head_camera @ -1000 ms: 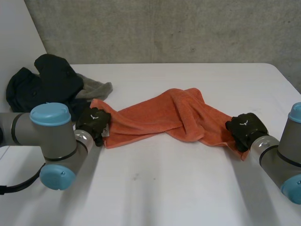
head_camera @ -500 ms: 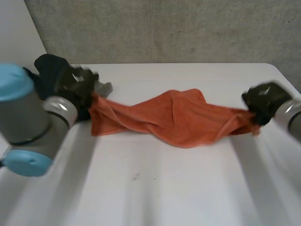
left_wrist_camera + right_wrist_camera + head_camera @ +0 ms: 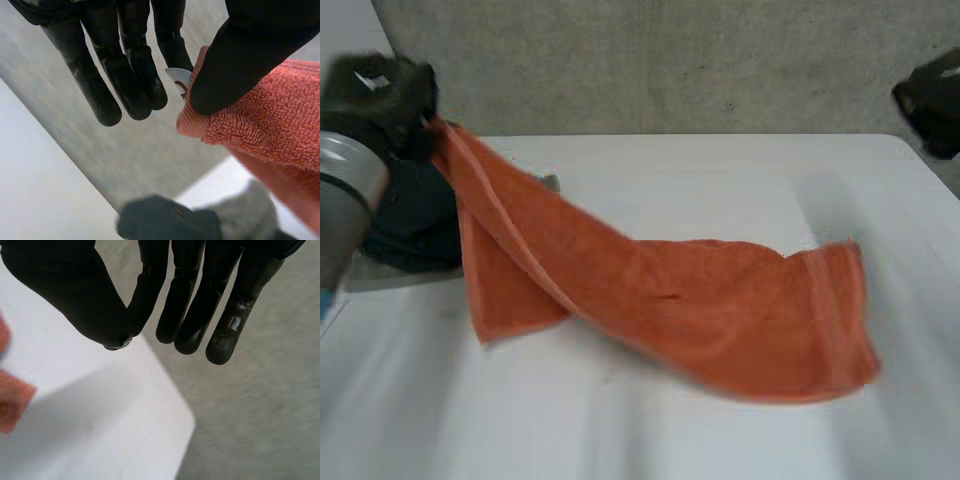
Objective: Fold the laundry.
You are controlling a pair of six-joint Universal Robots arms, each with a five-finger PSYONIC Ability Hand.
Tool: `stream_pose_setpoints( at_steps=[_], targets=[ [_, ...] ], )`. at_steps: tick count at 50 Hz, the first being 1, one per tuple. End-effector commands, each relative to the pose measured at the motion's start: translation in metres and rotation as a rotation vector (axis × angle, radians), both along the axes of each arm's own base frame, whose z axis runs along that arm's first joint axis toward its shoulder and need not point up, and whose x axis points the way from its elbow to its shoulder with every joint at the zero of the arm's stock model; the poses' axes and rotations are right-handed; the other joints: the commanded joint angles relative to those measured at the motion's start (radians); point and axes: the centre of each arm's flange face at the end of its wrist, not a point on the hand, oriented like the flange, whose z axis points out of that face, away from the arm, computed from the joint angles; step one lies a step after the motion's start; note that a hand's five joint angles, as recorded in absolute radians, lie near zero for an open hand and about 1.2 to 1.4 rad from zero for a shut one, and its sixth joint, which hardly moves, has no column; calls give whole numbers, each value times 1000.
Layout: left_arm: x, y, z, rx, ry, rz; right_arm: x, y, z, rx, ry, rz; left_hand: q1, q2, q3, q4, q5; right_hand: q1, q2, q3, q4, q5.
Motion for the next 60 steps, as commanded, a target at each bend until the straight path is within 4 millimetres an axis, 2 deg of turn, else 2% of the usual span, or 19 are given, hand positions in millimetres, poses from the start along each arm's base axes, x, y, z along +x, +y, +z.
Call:
stream_pose_setpoints(
  at_steps=[1,4,8,11,12,20,25,27,35,39,50,60],
  targets=[
    [-27,-33,-54,122,-33,-39,4,-26,-49,116,-47,-20,273,201,204,197,241,75,-102,-105,-112,-99],
    [-35,-28,-54,121,-35,-64,4,-24,-61,168,-140,-51,273,201,204,197,241,-479,-656,-660,-667,-654],
    [-39,-24,-55,124,-33,-76,4,-15,-86,271,-236,-71,273,201,204,197,241,-633,-810,-814,-821,-808],
    [-38,-20,-44,96,-23,-75,5,0,-86,299,-279,-58,273,201,204,197,241,-649,-826,-829,-836,-823],
    [-37,-17,-34,71,-16,-78,5,13,-86,318,-298,-43,273,201,204,197,241,-649,-826,-829,-836,-823],
    [-37,-15,-11,4,5,-80,15,68,-106,371,-349,54,273,201,204,197,241,-613,-790,-794,-801,-788],
    [-39,-13,-10,2,7,-86,18,94,-118,371,-354,75,273,201,204,197,241,-613,-790,-794,-801,-788],
    [-41,-12,-12,7,7,-89,19,103,-132,385,-339,85,273,201,204,197,241,-608,-784,-788,-795,-782],
    [-45,-11,-19,39,46,-106,23,123,-175,425,-266,129,273,201,204,197,241,-564,-740,-744,-751,-738],
    [-45,-12,-21,45,51,-106,25,127,-191,417,-223,157,273,201,204,197,241,-567,-743,-747,-754,-741],
    [-44,-11,-23,52,52,-104,26,136,-208,410,-210,176,273,201,204,197,241,-572,-749,-753,-760,-747],
    [-44,-11,-24,56,49,-104,30,141,-215,415,-199,195,273,201,204,197,241,-572,-749,-753,-760,-747]
  ],
)
